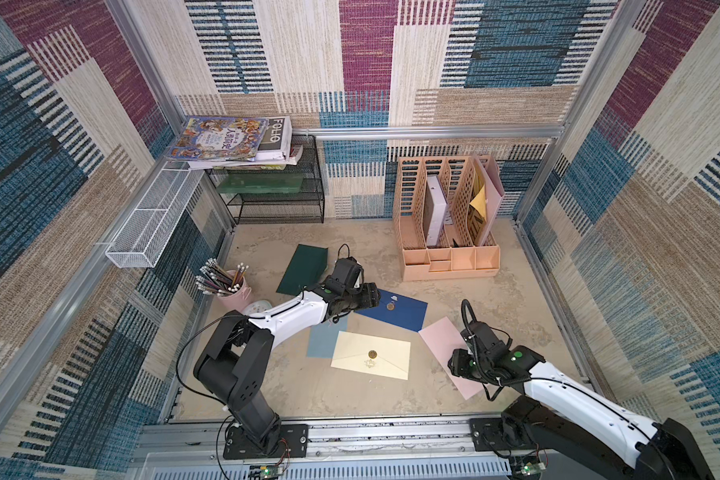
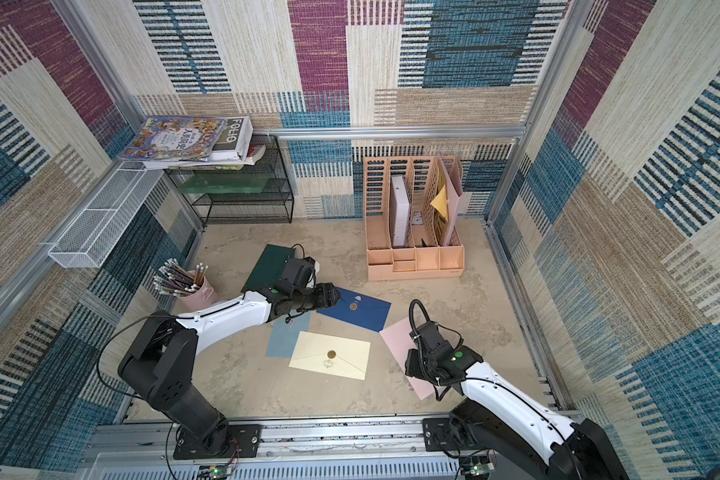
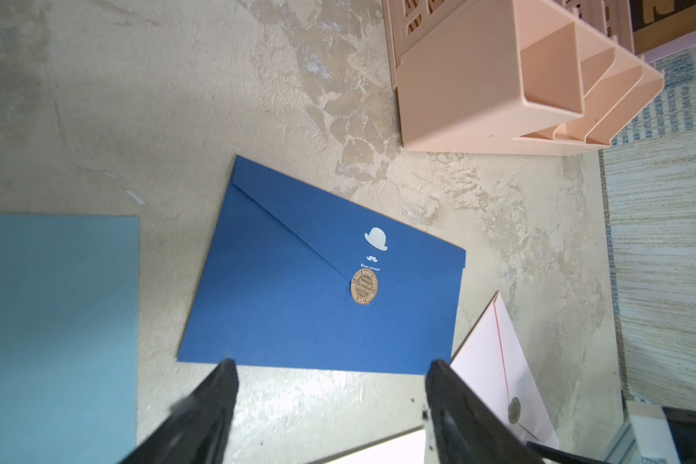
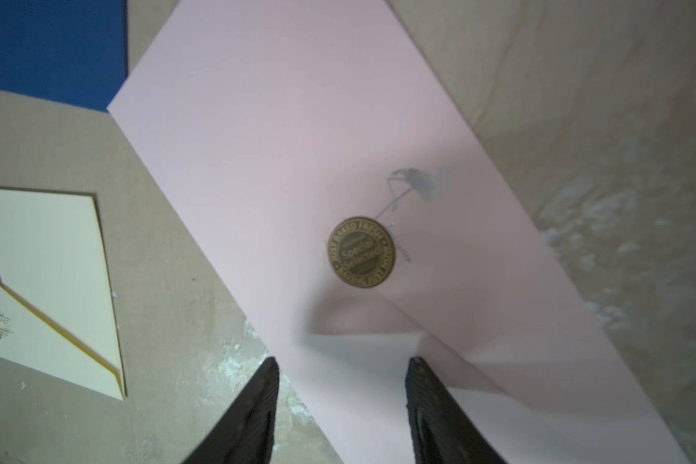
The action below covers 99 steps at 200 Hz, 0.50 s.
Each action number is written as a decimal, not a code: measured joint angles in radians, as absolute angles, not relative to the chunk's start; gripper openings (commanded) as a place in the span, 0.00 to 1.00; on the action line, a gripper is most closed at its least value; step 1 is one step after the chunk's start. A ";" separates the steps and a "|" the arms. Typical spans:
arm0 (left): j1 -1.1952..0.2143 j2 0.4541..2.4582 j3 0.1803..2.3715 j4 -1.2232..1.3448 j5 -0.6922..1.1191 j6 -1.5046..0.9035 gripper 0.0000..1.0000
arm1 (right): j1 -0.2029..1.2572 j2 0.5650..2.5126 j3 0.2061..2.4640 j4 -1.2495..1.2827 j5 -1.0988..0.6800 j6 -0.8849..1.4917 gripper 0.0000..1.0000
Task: Open the envelope
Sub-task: Move the envelope to the center of the board.
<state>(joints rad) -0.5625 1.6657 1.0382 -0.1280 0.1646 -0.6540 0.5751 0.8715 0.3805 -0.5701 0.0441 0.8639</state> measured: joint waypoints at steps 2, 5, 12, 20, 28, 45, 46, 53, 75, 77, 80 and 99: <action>-0.562 1.665 1.037 -0.128 0.165 -0.654 0.76 | 0.571 0.870 0.380 -0.570 0.045 0.864 0.54; -0.562 1.663 1.036 -0.128 0.165 -0.654 0.76 | 0.563 0.870 0.379 -0.570 0.048 0.864 0.54; -0.562 1.657 1.031 -0.128 0.167 -0.654 0.76 | 0.545 0.872 0.378 -0.569 0.051 0.862 0.54; -0.562 1.651 1.026 -0.128 0.167 -0.654 0.76 | 0.524 0.880 0.379 -0.566 0.052 0.859 0.54; -0.562 1.645 1.021 -0.128 0.166 -0.654 0.76 | 0.505 0.894 0.382 -0.555 0.052 0.850 0.54; -0.562 1.639 1.016 -0.128 0.166 -0.654 0.76 | 0.476 0.931 0.395 -0.534 0.054 0.840 0.53; -0.562 1.639 1.016 -0.128 0.166 -0.654 0.76 | 0.474 0.933 0.396 -0.533 0.055 0.839 0.53; -0.562 1.637 1.014 -0.128 0.166 -0.654 0.76 | 0.466 0.953 0.407 -0.532 0.055 0.835 0.52; -0.562 1.636 1.013 -0.128 0.165 -0.655 0.76 | 0.472 0.988 0.466 -0.554 0.064 0.825 0.50; -0.562 1.636 1.013 -0.128 0.165 -0.655 0.76 | 0.477 0.989 0.474 -0.555 0.068 0.824 0.50; -0.562 1.636 1.013 -0.128 0.164 -0.655 0.76 | 0.485 0.988 0.485 -0.556 0.068 0.823 0.50; -0.562 1.635 1.013 -0.128 0.163 -0.655 0.76 | 0.540 0.971 0.553 -0.560 0.093 0.820 0.51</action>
<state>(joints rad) -0.5625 1.6352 1.0126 -0.1280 0.1627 -0.6548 0.5404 0.9714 0.5526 -0.5598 0.0925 0.8196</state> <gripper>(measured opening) 0.759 0.501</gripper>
